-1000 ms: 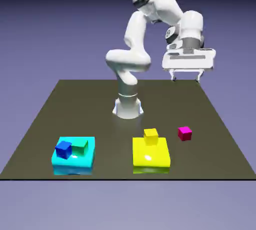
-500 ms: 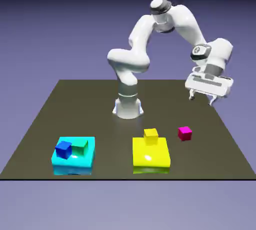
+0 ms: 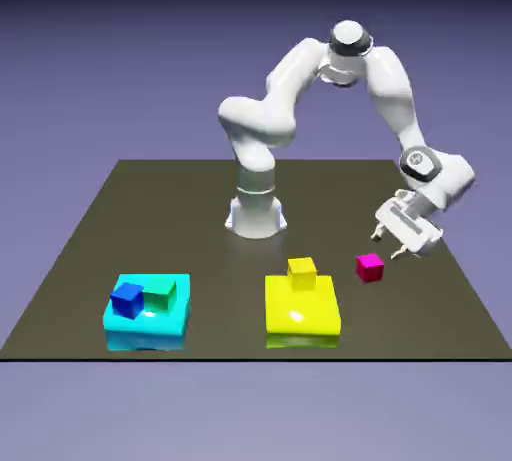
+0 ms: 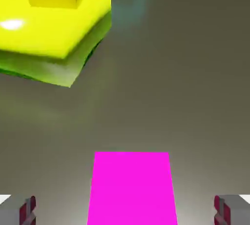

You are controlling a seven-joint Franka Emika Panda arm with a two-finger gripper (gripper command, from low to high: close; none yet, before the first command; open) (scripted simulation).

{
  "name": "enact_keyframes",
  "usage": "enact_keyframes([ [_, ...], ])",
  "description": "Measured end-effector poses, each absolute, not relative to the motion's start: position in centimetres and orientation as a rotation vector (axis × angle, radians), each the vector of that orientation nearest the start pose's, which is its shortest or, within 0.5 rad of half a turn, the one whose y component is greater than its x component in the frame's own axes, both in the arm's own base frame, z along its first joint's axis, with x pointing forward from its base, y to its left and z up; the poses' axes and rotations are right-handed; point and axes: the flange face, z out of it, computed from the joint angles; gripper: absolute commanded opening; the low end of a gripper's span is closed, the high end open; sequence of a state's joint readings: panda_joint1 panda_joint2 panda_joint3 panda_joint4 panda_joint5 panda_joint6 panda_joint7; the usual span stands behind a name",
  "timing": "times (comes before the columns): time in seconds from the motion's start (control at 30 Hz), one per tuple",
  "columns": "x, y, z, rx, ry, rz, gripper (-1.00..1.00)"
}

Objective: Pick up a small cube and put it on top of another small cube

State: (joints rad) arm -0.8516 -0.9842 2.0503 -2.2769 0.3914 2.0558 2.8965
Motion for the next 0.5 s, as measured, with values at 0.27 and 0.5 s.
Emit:
enact_keyframes([
  [0.27,22.7,39.4,13.9,-1.559,2.666,-1.272,-1.00],
  [0.5,32.6,35.9,18.9,-1.587,2.754,-0.916,-1.00],
])
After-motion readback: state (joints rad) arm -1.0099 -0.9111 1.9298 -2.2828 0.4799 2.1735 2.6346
